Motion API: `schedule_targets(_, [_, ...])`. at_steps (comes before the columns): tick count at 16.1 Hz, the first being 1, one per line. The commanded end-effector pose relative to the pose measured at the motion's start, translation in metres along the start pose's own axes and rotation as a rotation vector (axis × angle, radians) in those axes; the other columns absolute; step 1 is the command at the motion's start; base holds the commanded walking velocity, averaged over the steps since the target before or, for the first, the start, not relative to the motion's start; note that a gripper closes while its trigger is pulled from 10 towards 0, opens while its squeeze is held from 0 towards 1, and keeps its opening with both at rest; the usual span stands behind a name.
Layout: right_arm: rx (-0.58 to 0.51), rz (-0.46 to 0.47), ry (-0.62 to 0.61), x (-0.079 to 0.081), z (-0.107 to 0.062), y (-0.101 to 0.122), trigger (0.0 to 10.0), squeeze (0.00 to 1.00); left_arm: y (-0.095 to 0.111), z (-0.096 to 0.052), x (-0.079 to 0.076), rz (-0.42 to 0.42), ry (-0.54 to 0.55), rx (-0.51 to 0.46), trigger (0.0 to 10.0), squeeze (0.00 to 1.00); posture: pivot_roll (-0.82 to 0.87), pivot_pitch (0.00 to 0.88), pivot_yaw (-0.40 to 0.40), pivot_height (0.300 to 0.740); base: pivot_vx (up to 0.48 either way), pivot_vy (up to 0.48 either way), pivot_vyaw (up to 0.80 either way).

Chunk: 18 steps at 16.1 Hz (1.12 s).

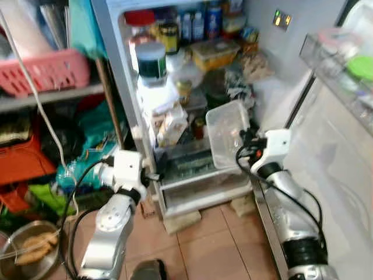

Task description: Restocking fridge

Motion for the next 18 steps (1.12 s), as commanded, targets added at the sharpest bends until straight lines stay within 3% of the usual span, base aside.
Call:
schedule_targets(1, [-0.042,0.008,0.002,0.007,0.005,0.011,10.0,0.00,0.007,-0.001,0.001,0.000,-0.015,-0.016,10.0,0.00,0.06,0.015,0.068,0.740,0.394,0.000,0.00])
schedule_targets(8, [-0.084,0.077,0.007,0.026,0.023,0.020,10.0,0.00,0.008,-0.003,0.004,0.032,-0.036,0.001,10.0,0.00,0.08,0.019,0.101,0.740,0.406,0.000,0.00])
schedule_targets(12, [-0.089,0.076,0.083,0.040,0.029,0.024,10.0,0.00,0.007,-0.002,0.003,0.037,-0.036,0.008,10.0,0.00,0.08,0.019,0.094,0.740,0.351,0.000,0.15])
schedule_targets(18, [-0.076,0.073,0.127,0.047,0.035,0.024,10.0,0.00,0.007,0.000,0.002,0.035,-0.028,0.017,10.0,0.00,0.08,0.021,0.083,0.740,0.000,0.000,0.59])
Point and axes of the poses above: a point about 5 cm out from each wrist's last joint towards the gripper, its own z axis pointing out of the wrist towards the gripper, its own y axis along the axis of the wrist's last joint, x = y × z, the point moved 4 cm from there along z, pointing out of the wrist towards the gripper, and after that the axes turned 2 degrees about z, right-handed, at the moved point
